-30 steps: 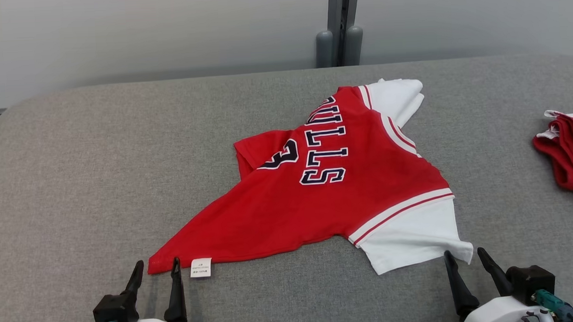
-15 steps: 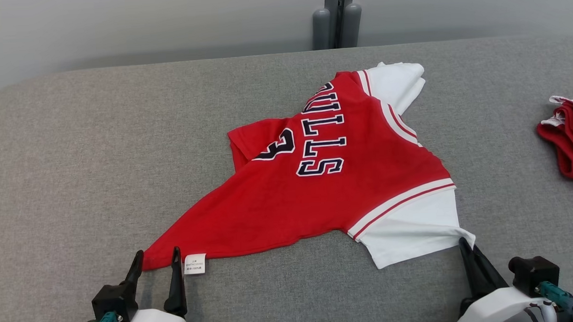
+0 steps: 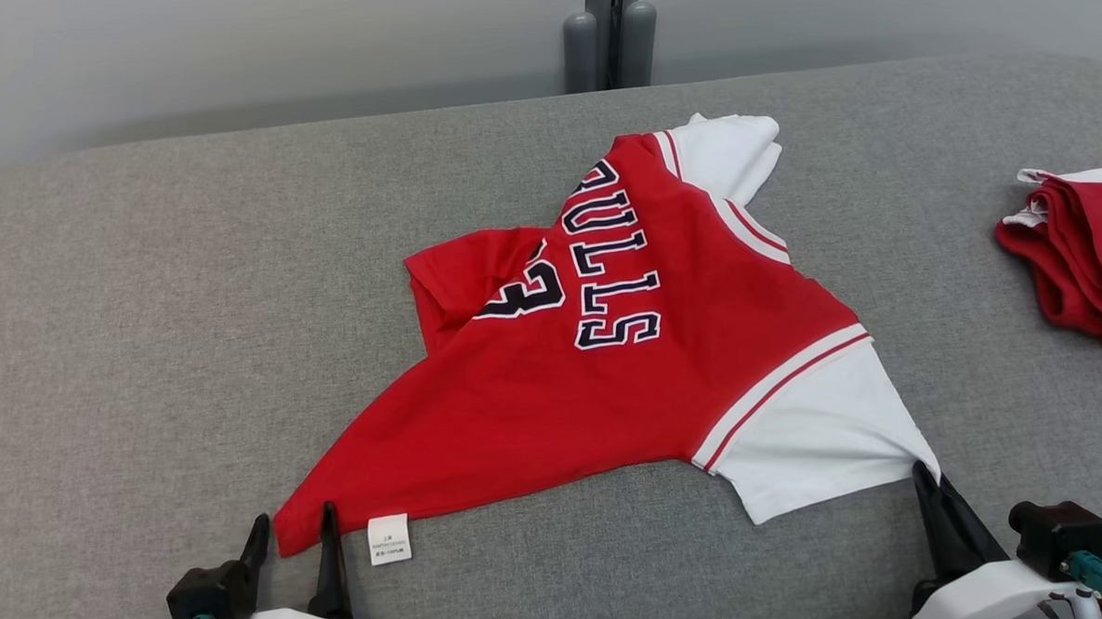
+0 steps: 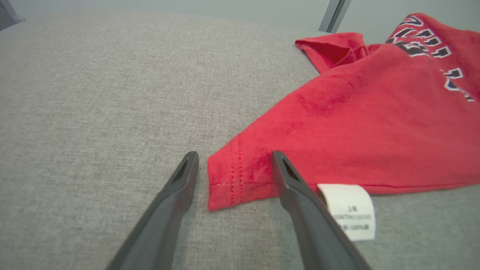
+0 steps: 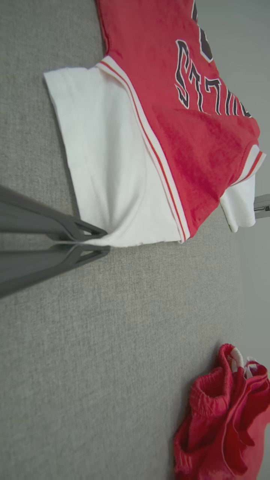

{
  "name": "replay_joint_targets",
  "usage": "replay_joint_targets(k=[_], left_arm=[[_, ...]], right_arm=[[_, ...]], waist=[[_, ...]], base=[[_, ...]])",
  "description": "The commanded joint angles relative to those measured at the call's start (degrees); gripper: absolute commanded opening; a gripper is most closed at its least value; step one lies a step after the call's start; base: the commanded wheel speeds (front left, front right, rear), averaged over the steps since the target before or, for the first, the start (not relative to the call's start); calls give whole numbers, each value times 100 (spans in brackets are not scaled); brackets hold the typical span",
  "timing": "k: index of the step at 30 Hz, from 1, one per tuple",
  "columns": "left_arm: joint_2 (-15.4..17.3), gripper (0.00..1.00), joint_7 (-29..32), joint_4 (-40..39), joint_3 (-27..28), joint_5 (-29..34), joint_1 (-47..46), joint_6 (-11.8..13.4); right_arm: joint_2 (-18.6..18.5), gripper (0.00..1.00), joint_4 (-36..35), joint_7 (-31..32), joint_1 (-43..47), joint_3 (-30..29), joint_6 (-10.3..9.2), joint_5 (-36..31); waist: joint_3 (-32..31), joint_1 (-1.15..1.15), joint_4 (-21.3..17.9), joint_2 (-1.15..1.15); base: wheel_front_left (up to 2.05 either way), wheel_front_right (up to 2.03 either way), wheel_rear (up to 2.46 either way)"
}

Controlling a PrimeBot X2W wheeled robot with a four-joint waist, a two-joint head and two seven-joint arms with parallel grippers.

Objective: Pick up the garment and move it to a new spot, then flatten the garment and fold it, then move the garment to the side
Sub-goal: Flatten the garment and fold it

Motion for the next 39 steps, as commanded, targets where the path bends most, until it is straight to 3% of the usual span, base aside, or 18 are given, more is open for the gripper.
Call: replay_joint_targets(k=[1, 10, 11, 12, 13, 14, 26, 31, 39], left_arm=[[24, 100, -6, 23, -12, -61, -68, 21], [27, 100, -6, 103, -242, -279, 107, 18], [26, 94, -7, 120, -261, -287, 93, 17], [25, 37, -7, 133, -275, -292, 83, 7], [23, 13, -7, 126, -291, -247, 70, -18], [26, 0, -7, 133, -283, -231, 63, -35], [25, 0, -7, -464, 18, 48, -174, -161], [44, 0, -7, -1139, 309, 483, -606, -402], [642, 0, -7, -1474, 394, 1102, -2139, -843]], right_arm=[[-48, 0, -30, -28, -28, -13, -2, 33], [-53, 0, -28, -28, -63, -15, -2, 26], [-54, 0, -28, -28, -60, -15, -2, 27], [-56, 0, -27, -28, -62, -5, -2, 33], [-58, 0, -29, -28, -68, -1, -2, 41], [-57, 0, -35, -28, -74, 5, -2, 50], [13, 0, -495, -29, -286, 53, -1, 321], [-149, 0, -1079, -28, -839, 205, -1, 609], [-686, 0, -1556, -28, -2346, 425, -1, 891]], waist=[[3, 0, -25, 0], [-102, 0, -3, 0], [-113, 0, 2, 0], [-122, 0, 6, 0], [-129, 0, 9, 0], [-139, 0, 12, 0], [-320, 0, -5, 0], [-581, 0, -21, 0], [-983, 0, 15, 0]], base=[[0, 0, 0], [0, 0, 0], [0, 0, 0], [0, 0, 0], [0, 0, 0], [0, 0, 0], [0, 0, 0], [0, 0, 0], [0, 0, 0]])
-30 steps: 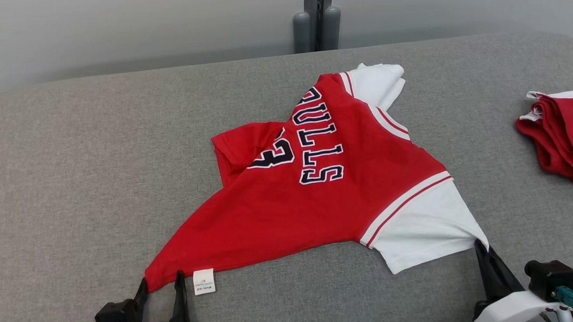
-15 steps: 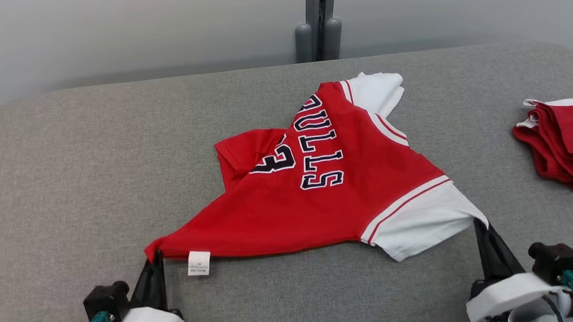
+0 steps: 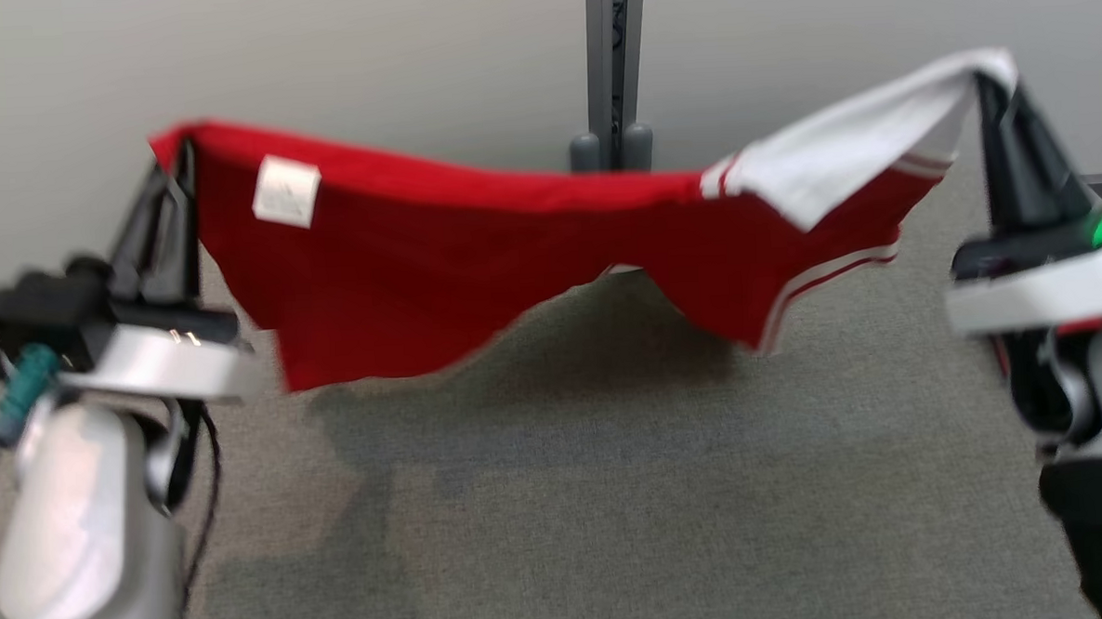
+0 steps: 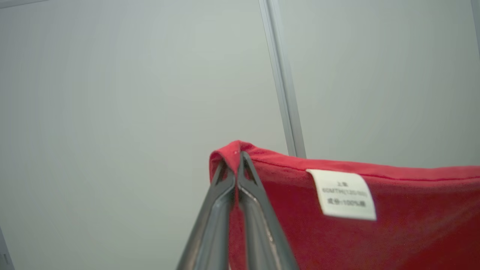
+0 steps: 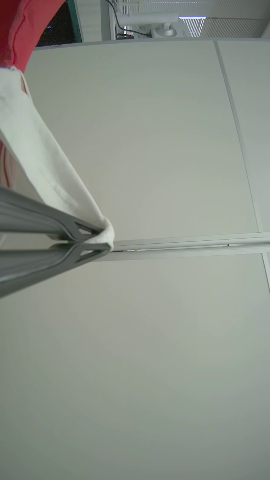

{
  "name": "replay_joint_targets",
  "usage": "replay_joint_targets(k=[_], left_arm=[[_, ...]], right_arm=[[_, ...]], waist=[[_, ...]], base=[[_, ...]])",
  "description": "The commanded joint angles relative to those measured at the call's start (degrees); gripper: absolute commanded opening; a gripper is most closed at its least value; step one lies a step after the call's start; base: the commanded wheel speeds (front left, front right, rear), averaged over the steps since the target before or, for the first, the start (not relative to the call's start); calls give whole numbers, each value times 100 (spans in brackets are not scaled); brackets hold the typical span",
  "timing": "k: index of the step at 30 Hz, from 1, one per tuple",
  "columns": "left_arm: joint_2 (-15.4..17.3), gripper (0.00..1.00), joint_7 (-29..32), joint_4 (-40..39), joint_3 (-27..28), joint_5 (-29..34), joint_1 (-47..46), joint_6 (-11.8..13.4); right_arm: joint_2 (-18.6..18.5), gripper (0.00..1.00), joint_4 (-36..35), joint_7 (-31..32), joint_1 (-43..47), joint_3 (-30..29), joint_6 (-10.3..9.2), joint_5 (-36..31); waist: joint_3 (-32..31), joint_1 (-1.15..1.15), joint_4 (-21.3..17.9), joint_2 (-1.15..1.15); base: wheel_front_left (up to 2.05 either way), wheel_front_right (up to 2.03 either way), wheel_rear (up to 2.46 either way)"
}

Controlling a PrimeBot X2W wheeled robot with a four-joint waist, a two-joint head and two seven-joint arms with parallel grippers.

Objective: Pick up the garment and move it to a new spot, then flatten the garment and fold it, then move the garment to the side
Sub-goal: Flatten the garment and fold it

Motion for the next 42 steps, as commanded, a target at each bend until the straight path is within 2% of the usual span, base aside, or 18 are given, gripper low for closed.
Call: replay_joint_targets(k=[1, 5, 10, 18, 19, 23, 28, 31, 34, 39, 42], left_arm=[[149, 0, -6, 44, -18, 73, -316, -48], [469, 0, -3, 243, -177, 199, -1221, -132], [661, 0, -2, 639, -411, 240, -2114, -161], [890, 0, 55, 1564, -730, 347, -3564, -179], [942, 0, 38, 1764, -772, 431, -4034, -147], [1022, 0, 0, 2148, -836, 602, -4969, -20], [1066, 0, 2, 2447, -819, 625, -5682, 69], [1050, 0, 1, 2500, -780, 547, -5692, 103], [1011, 0, 1, 2544, -741, 453, -5436, 126], [874, 0, -2, 2477, -665, 296, -4683, 223], [671, 0, -1, 2406, -584, 150, -3958, 296]], right_arm=[[-85, 0, -26, -28, -284, 2, 0, 72], [-325, 0, -26, -28, -1093, 128, 0, 117], [-480, 0, 252, -27, -1976, 334, 0, 126], [-541, 0, 1103, 57, -3761, 532, 0, -325], [-565, 0, 1475, 45, -4332, 443, -1, -560], [-537, 0, 2156, 12, -5506, 236, -1, -1098], [-432, 0, 2597, -23, -6414, -168, -1, -1650], [-376, 0, 2619, -25, -6482, -292, -1, -1685], [-332, 0, 2547, -25, -6189, -372, -1, -1656], [-256, 0, 2204, -26, -5151, -447, -1, -1330], [-216, 0, 1889, -26, -4157, -470, -1, -1073]], waist=[[-59, 0, 23, 0], [-67, 0, 62, 0], [198, 0, 118, 0], [1496, 0, 224, 0], [1840, 0, 258, 0], [2373, 0, 313, 0], [2833, 0, 338, 0], [2966, 0, 331, 0], [3130, 0, 307, 0], [3213, 0, 274, 0], [3172, 0, 264, 0]], base=[[0, 0, 0], [0, 0, 0], [0, 0, 0], [0, 0, 0], [0, 0, 0], [0, 0, 0], [0, 0, 0], [0, 0, 0], [0, 0, 0], [0, 0, 0], [0, 0, 0]])
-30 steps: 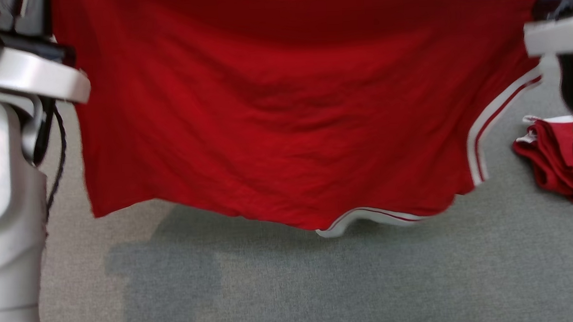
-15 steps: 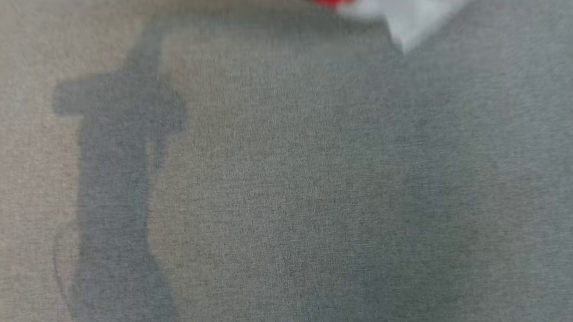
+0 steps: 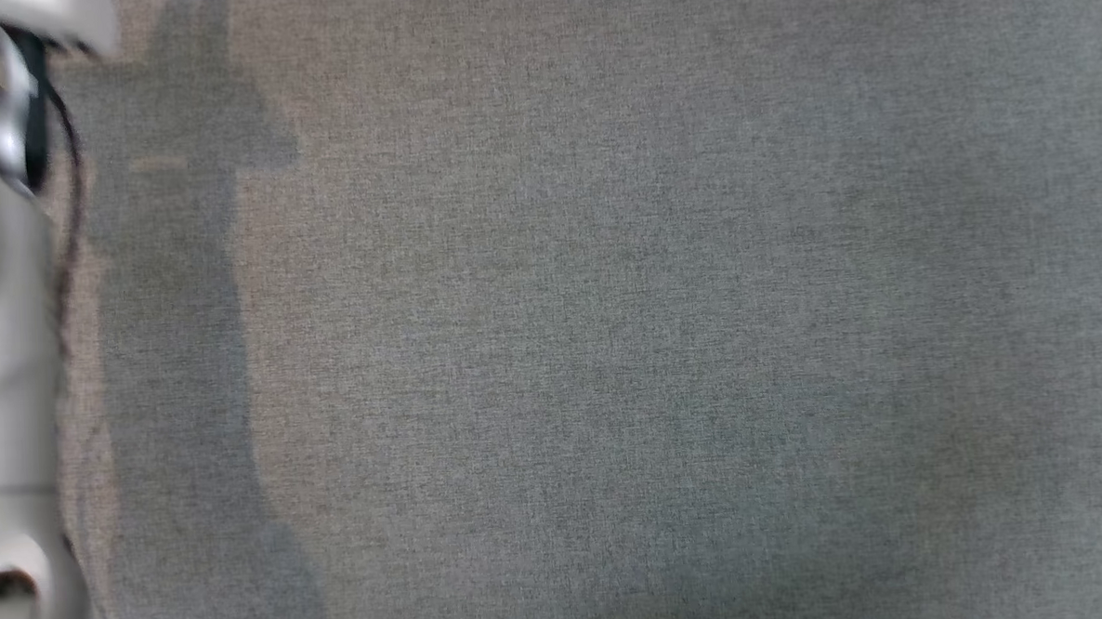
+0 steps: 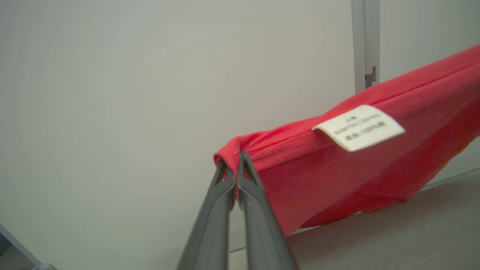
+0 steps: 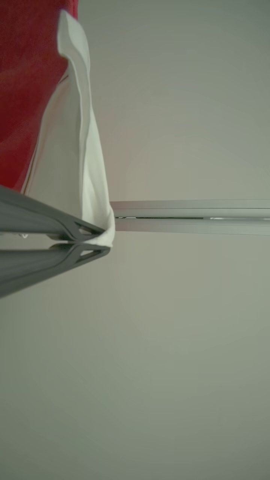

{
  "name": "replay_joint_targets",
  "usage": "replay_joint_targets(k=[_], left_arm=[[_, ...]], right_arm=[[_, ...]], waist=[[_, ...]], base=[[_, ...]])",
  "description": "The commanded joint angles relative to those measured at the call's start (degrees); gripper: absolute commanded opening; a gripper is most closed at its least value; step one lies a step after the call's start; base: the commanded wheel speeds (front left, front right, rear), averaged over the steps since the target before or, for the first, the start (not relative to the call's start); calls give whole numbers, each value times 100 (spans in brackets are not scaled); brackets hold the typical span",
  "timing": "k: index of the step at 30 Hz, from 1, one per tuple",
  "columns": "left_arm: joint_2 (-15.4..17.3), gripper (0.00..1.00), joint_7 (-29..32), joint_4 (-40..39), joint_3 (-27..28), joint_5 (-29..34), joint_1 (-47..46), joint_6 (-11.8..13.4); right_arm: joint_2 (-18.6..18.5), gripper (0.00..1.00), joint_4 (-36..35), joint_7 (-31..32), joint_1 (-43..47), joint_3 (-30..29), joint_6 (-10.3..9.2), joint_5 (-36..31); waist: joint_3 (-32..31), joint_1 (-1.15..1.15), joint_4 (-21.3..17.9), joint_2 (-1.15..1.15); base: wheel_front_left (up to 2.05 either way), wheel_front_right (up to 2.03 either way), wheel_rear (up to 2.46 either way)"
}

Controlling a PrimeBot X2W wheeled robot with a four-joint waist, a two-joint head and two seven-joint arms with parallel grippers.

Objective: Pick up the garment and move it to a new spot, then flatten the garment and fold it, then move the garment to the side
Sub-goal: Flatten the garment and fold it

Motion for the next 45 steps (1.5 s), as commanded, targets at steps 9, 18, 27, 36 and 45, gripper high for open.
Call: replay_joint_targets(k=[9, 18, 27, 36, 45], left_arm=[[-471, 0, -1, -40, 557, -452, 2273, 119], [-866, 0, -1, -129, 878, -361, 3747, 28], [-1040, 0, -1, -254, 1105, -265, 4677, 7], [-1107, 0, -2, -298, 1427, -275, 5643, -12], [-1155, 0, -2, -422, 1357, -286, 6579, -82]], right_arm=[[297, 0, -536, -27, 2749, -110, -3, 662], [406, 0, -679, -27, 4446, -145, -3, 683], [514, 0, -435, -27, 5630, -22, -3, 761], [525, 0, -368, -28, 6378, 97, -4, 680], [491, 0, -430, -28, 7195, 413, -4, 739]], waist=[[-585, 0, -151, 0], [-1179, 0, -151, 0], [-1954, 0, -197, 0], [-2770, 0, -346, 0], [-3355, 0, -337, 0]], base=[[0, 0, 0], [0, 0, 0], [0, 0, 0], [0, 0, 0], [0, 0, 0]])
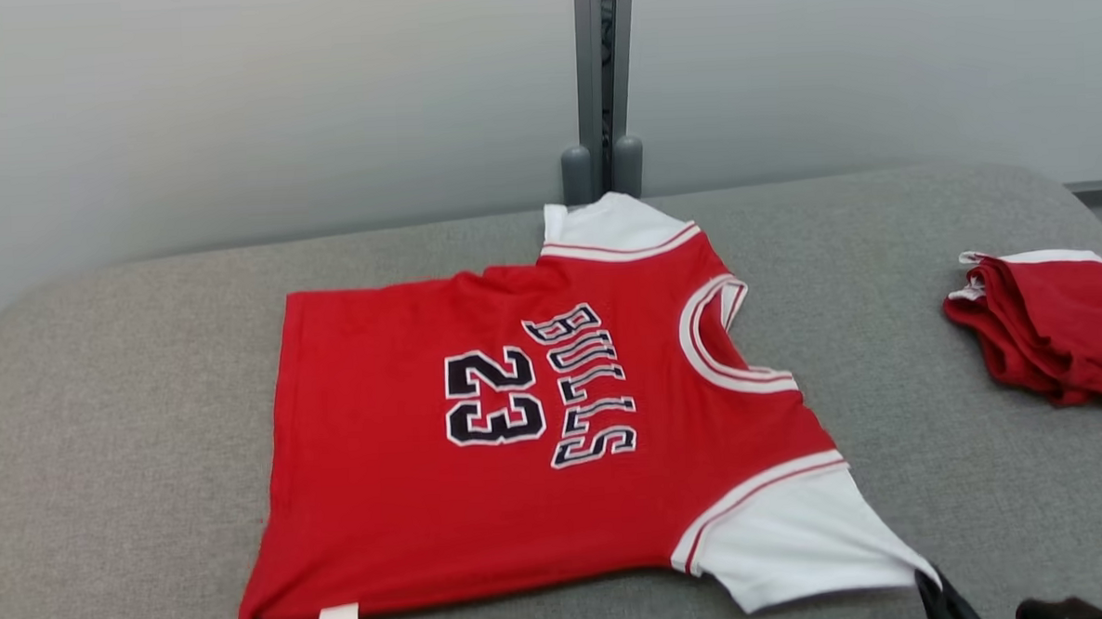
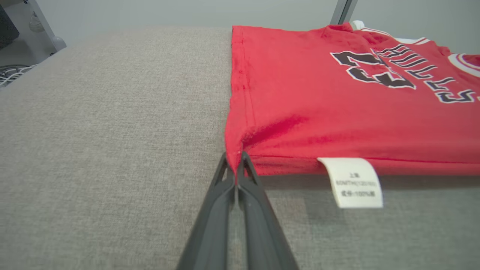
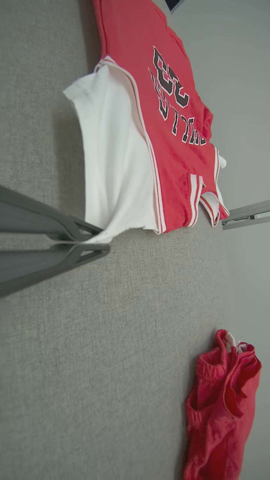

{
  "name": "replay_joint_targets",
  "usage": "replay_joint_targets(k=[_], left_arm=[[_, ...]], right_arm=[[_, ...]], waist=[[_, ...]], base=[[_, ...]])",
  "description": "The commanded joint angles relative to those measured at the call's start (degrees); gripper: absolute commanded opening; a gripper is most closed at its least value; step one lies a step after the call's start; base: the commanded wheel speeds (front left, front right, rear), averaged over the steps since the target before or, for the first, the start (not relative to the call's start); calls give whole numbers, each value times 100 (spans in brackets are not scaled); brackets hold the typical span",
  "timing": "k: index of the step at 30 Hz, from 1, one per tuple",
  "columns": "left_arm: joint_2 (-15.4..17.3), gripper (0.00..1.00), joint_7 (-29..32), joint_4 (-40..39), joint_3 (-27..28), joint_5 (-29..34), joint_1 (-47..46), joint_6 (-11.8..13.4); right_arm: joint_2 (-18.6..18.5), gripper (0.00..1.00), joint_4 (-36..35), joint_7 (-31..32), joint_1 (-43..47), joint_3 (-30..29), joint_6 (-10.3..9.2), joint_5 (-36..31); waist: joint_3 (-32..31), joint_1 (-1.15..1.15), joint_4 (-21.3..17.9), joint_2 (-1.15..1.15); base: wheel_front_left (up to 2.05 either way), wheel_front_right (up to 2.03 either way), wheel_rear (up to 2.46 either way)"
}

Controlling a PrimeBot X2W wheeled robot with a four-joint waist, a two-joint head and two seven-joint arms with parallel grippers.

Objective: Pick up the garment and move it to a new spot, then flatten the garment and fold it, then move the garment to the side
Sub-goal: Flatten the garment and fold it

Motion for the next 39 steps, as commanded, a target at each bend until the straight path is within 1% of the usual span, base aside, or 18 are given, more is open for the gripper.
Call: replay_joint_targets(k=[1, 3, 8, 10, 15, 20, 22, 23, 25, 29, 39], left_arm=[[44, 0, -6, -4, -14, -75, 134, 13], [44, 0, -6, 7, -75, -180, 263, 50], [44, 0, -6, -110, -239, -290, 518, 118], [43, 0, -7, -238, -269, -296, 516, 124], [39, 0, -7, -620, -291, -266, 274, 78], [38, 0, -6, -824, -291, -232, -184, 60], [37, 0, -6, -778, -319, -209, -425, 40], [37, 0, -6, -688, -337, -184, -698, 26], [36, 0, -6, -573, -367, -149, -977, 9], [37, 0, -6, -314, -425, -78, -1487, -15], [36, 0, -6, 45, -461, 30, -2159, -95]], right_arm=[[-62, 0, -22, -28, 157, -13, -6, 44], [-83, 0, -44, -28, 315, 80, -5, 22], [-106, 0, -167, -28, 608, 28, -5, 89], [-100, 0, -330, -29, 627, -55, -5, 76], [-20, 0, -713, -27, 306, -238, -5, 10], [43, 0, -778, -28, -297, -280, -5, -77], [32, 0, -670, -28, -592, -239, -4, -117], [12, 0, -496, -28, -915, -214, -4, -170], [-25, 0, -323, -28, -1263, -174, -4, -255], [-17, 0, 88, -28, -1860, -240, -4, -340], [-18, 0, 716, -28, -2605, -350, -4, -570]], waist=[[-112, 0, 16, 0], [-148, 0, 27, 0], [-154, 0, 68, 0], [-114, 0, 78, 0], [6, 0, 96, 0], [212, 0, 151, 0], [341, 0, 195, 0], [500, 0, 242, 0], [673, 0, 294, 0], [990, 0, 384, 0], [1462, 0, 505, 0]], base=[[0, 0, 0], [0, 0, 0], [0, 0, 0], [0, 0, 0], [0, 0, 0], [0, 0, 0], [0, 0, 0], [0, 0, 0], [0, 0, 0], [0, 0, 0], [0, 0, 0]])
